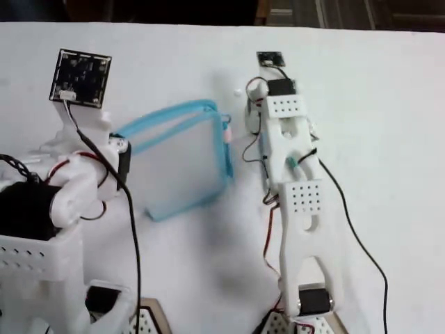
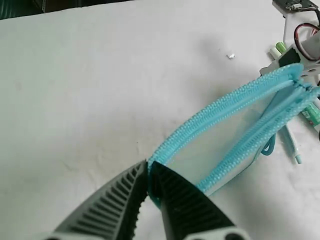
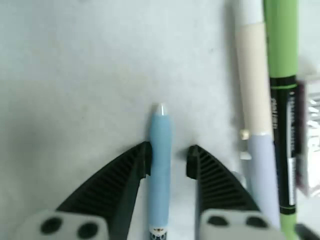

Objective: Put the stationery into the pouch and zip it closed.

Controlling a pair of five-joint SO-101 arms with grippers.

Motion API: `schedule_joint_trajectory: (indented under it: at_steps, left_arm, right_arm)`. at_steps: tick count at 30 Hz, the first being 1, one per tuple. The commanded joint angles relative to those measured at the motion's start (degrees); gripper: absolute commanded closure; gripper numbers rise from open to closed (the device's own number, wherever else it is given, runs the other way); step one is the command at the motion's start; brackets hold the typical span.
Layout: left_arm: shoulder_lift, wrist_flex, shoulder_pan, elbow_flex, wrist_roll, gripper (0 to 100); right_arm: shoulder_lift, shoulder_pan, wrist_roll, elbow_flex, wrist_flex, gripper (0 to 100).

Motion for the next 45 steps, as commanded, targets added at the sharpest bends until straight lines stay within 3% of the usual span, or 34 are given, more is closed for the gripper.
schedule_joint_trajectory:
  at_steps: [1, 9, 14, 17, 28, 33, 36, 39, 45]
  left_arm:
    - [0.3, 0.2, -0.4, 3.1, -0.3, 98]
    - [0.3, 0.2, -0.3, 3.1, -0.4, 98]
    - [0.3, 0.4, -0.4, 2.7, -0.4, 98]
    - [0.2, 0.6, -0.4, 2.7, -0.4, 98]
    - [0.2, 0.6, 0.0, 2.7, -0.4, 98]
    - [0.2, 0.6, 0.0, 2.7, -0.4, 98]
    - [0.2, 0.6, 0.0, 2.7, -0.4, 98]
    - [0.2, 0.6, 0.0, 2.7, -0.4, 98]
    - [0.2, 0.5, 0.0, 2.9, -0.4, 98]
  right_arm:
    - [0.7, -0.8, 4.0, -0.7, -1.3, 97.8]
    - [-8.4, -1.3, 4.4, -14.0, 13.3, 98.1]
    - [-21.3, -0.1, 4.0, -13.0, 13.8, 98.1]
    - [-34.6, -0.1, 4.0, -3.0, 13.8, 98.1]
    - [-94.4, -0.6, 4.0, 58.5, 10.9, 98.1]
    - [-114.4, -1.7, 3.1, 75.3, -3.2, 98.1]
    - [-122.9, -7.3, -5.5, 83.6, -14.4, 98.1]
    - [-128.6, -14.4, -16.9, 92.3, -29.1, 98.1]
    - [-130.9, -20.0, -18.1, 101.0, -62.6, 98.1]
